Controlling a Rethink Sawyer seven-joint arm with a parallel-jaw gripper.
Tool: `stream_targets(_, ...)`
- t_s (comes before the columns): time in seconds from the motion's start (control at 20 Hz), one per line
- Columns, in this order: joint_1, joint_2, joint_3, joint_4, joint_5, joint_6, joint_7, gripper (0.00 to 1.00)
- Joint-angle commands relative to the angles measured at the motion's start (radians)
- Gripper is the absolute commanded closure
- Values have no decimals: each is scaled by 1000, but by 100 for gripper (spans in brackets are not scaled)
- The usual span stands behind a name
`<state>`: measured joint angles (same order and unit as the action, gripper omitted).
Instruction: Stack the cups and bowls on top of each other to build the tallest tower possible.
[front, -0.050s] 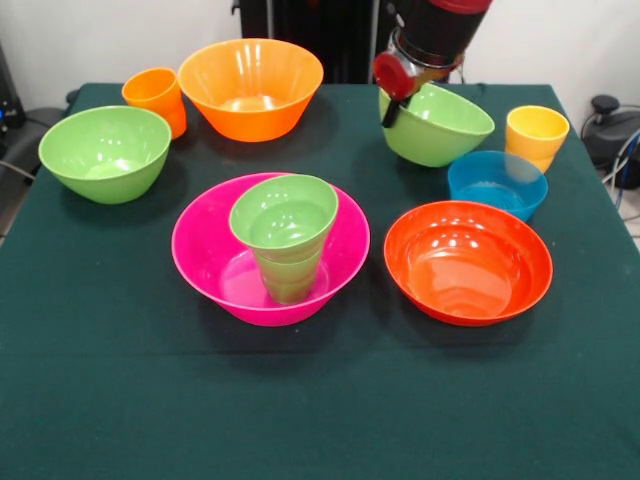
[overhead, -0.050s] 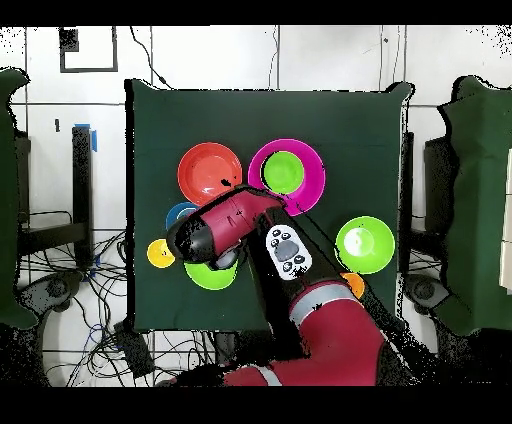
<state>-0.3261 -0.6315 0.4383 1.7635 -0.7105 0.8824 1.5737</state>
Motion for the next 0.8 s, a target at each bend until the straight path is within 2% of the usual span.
stream_targets(0.05,-18,-16,51,-8,23,129,-176,100)
stream_targets(0.3,-35,-80,66,26,44,171,-193,100)
stream_targets(0.8,-78,-373,147,92,182,248,-239,100)
